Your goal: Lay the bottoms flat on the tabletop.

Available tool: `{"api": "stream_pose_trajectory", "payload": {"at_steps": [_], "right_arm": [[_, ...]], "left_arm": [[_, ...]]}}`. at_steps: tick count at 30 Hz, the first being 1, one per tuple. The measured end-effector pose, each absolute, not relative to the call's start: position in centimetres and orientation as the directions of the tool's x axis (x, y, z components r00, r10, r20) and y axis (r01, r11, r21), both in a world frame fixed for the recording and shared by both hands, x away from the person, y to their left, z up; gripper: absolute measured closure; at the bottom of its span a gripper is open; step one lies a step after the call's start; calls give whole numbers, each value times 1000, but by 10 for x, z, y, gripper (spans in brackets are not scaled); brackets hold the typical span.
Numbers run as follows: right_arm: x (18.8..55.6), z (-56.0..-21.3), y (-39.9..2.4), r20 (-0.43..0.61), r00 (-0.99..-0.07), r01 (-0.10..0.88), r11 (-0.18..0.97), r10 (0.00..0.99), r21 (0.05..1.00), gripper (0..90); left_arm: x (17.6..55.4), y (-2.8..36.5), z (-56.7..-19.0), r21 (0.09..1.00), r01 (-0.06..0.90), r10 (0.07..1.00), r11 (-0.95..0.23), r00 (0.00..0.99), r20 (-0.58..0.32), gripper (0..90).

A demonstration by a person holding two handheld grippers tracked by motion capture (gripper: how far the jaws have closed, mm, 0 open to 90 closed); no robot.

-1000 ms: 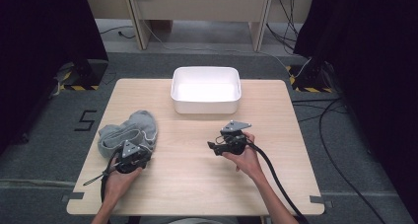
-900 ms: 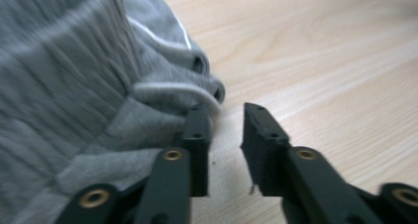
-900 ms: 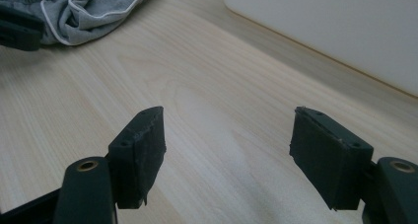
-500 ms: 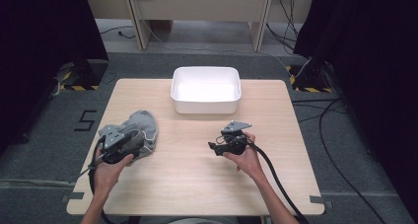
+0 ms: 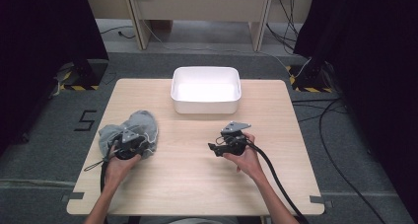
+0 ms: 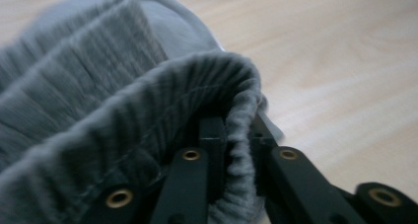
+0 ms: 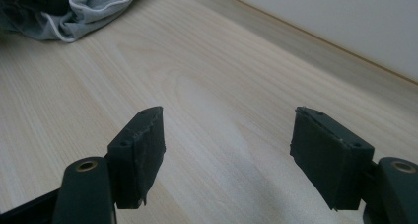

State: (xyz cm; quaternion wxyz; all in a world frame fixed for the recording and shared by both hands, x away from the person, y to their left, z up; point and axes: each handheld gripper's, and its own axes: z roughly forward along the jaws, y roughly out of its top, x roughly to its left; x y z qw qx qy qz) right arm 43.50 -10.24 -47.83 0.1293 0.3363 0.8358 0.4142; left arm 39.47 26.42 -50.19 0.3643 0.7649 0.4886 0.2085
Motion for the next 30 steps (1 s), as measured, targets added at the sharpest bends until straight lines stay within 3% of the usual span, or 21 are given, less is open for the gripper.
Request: {"api": "stream_pose_trajectory", "payload": {"at_steps": [3, 7, 10, 20, 25, 30], "right_arm": [[436, -478, -103, 62, -740, 452, 428, 669, 783, 298], [435, -478, -102, 64, -739, 457, 429, 671, 779, 298], [434, -476, -103, 60, -744, 447, 429, 666, 785, 298], [432, -473, -110, 58, -739, 446, 423, 671, 789, 298], [429, -470, -113, 65, -748, 438, 418, 661, 796, 299], [422, -465, -103, 82, -791, 408, 423, 606, 809, 298]], "left_arm": [[390, 249, -503, 753, 597, 859, -277, 505, -84, 840], [382, 213, -508, 744, 567, 805, -354, 590, -67, 839], [379, 188, -505, 744, 557, 751, -369, 650, -114, 838], [359, 112, -503, 746, 471, 582, -470, 801, -140, 834], [346, 100, -498, 761, 420, 513, -494, 848, -135, 831], [344, 113, -491, 779, 418, 511, -468, 847, -147, 833]]}}
